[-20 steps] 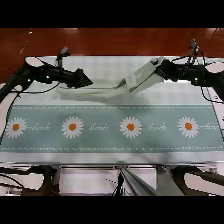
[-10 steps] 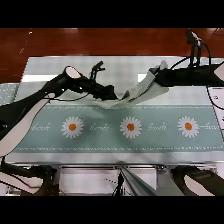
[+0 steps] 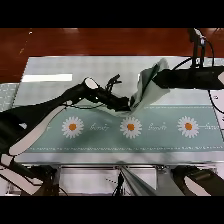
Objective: Fold the shirts.
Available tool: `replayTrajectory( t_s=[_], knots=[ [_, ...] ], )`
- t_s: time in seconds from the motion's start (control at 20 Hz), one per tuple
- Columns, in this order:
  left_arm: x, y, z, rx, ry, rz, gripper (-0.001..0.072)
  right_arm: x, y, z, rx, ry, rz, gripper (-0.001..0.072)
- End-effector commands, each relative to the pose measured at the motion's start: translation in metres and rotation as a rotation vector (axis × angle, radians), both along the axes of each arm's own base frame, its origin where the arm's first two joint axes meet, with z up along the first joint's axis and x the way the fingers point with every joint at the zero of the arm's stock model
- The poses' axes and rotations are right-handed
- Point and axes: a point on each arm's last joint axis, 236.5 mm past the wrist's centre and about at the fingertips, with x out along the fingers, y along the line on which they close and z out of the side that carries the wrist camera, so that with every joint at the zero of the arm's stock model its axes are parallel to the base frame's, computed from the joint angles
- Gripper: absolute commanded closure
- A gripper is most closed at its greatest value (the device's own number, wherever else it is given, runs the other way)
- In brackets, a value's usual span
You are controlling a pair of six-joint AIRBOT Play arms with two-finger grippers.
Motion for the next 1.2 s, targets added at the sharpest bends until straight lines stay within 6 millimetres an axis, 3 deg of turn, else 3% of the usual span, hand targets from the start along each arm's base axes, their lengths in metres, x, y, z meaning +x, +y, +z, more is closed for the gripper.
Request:
replayTrajectory(
  t_s=[0.0,0.05,0.15,0.25,0.4,0.55,0.7,0.8,0.9,1.0,1.15],
  knots=[
    [0.059,0.046,0.044,-0.051,-0.119,0.142,0.0683,0.006,0.016,0.012,0.014,-0.07,0.012,0.0688],
    [0.083,0.074,0.068,-0.067,-0.177,0.207,0.0683,0.011,0.027,0.017,0.018,-0.114,0.024,0.0688],
    [0.125,0.152,0.123,-0.079,-0.308,0.368,0.0683,0.021,0.055,0.02,0.043,-0.179,0.053,0.0688],
    [0.15,0.236,0.175,-0.079,-0.422,0.541,0.0683,0.032,0.083,0.006,0.069,-0.186,0.064,0.0688],
    [0.147,0.355,0.245,-0.044,-0.582,0.775,0.0682,0.046,0.137,-0.027,0.142,-0.176,0.076,0.0688],
    [0.118,0.427,0.287,0.004,-0.679,0.91,0.0682,0.048,0.192,-0.059,0.226,-0.17,0.069,0.0688],
    [0.098,0.454,0.311,0.036,-0.743,0.974,0.0682,0.034,0.231,-0.088,0.235,-0.163,0.1,0.0688],
    [0.095,0.45,0.316,0.035,-0.757,0.965,0.0682,0.027,0.247,-0.084,0.246,-0.207,0.121,0.0688],
    [0.097,0.438,0.315,0.035,-0.768,0.928,0.0682,0.024,0.26,-0.064,0.265,-0.253,0.149,0.0688],
    [0.098,0.426,0.309,0.026,-0.755,0.901,0.0682,0.028,0.273,-0.03,0.295,-0.324,0.175,0.0687],
    [0.099,0.409,0.295,0.009,-0.718,0.866,0.0682,0.04,0.277,0.015,0.337,-0.432,0.167,0.0687]
  ],
)
